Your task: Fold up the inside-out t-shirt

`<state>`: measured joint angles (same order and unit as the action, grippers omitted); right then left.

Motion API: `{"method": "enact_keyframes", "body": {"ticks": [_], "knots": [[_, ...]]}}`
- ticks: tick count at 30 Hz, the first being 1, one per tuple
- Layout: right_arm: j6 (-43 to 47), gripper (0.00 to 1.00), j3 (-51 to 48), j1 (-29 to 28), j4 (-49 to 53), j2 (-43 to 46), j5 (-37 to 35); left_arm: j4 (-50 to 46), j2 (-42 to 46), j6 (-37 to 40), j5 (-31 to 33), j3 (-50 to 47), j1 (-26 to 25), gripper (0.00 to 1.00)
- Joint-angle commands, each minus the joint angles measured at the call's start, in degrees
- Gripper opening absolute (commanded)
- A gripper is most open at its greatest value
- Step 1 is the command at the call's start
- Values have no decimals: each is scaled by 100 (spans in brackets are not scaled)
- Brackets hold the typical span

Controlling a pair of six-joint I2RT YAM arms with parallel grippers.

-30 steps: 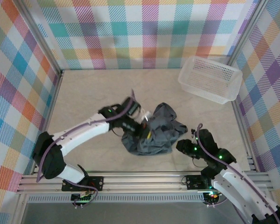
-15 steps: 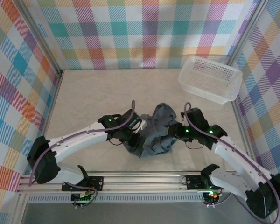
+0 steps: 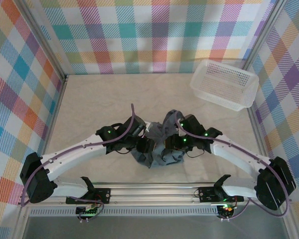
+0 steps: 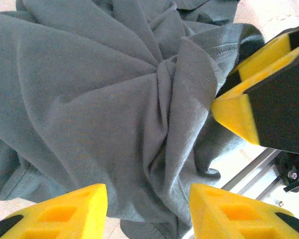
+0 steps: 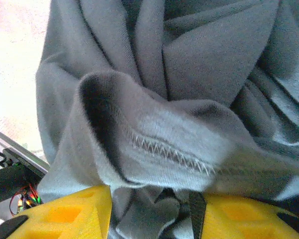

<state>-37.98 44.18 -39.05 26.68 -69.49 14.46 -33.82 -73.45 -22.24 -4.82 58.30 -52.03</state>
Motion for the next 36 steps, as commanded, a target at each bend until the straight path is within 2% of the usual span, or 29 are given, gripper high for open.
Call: {"method": "enact_keyframes", "body": {"ticks": [1, 5, 9, 16, 21, 28, 30, 36], "knots": [[55, 36, -106, -33, -571, -231, 387, 130, -63, -113, 64, 51, 39, 48], [-104, 13, -186, -32, -784, -242, 481, 100, -56, -156, 99, 0, 51, 48], [-87, 15, -263, -33, -609, -124, 406, 102, -42, -158, 113, -24, 53, 48], [-52, 30, -644, -33, -603, 214, 714, 155, -45, -174, 89, -68, 52, 48], [104, 23, -666, -41, -758, 114, 716, 223, -48, -237, 34, -84, 46, 48], [245, 31, -465, -41, -980, -159, 374, 174, -12, -224, 80, -82, 52, 48], [271, 29, -422, -41, -1021, -227, 390, 166, -4, -221, 91, -82, 57, 48], [256, 5, -436, -41, -940, -116, 358, 170, -39, -218, 91, -104, 61, 48]]}}
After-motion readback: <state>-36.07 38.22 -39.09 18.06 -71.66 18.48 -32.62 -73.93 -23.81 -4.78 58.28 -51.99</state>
